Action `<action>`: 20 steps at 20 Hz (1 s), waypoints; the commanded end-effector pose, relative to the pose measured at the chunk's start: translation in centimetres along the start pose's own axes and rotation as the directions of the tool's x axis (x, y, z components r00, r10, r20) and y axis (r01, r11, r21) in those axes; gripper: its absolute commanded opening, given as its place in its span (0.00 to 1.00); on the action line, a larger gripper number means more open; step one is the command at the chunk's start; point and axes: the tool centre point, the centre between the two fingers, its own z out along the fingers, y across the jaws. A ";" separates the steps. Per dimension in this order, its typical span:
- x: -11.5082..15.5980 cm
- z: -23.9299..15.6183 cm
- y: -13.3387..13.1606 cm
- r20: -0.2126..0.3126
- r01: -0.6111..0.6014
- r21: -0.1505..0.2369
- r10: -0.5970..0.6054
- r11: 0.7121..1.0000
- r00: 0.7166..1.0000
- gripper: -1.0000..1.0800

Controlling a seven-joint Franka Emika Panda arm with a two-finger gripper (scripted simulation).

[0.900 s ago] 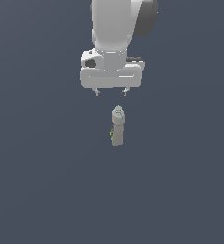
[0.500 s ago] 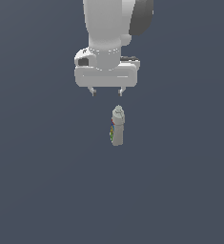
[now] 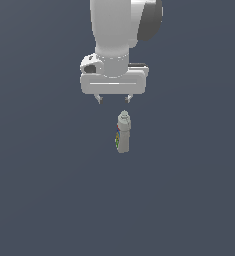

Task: Pick up the object and move it to a goal position.

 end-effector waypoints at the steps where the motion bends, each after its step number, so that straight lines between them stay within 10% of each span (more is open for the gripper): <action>1: 0.2 1.0 -1.4 0.010 0.045 -0.004 -0.045 0.999 0.999 0.96; 20: 0.2 6.0 -3.4 0.024 0.112 -0.008 -0.112 0.994 0.993 0.96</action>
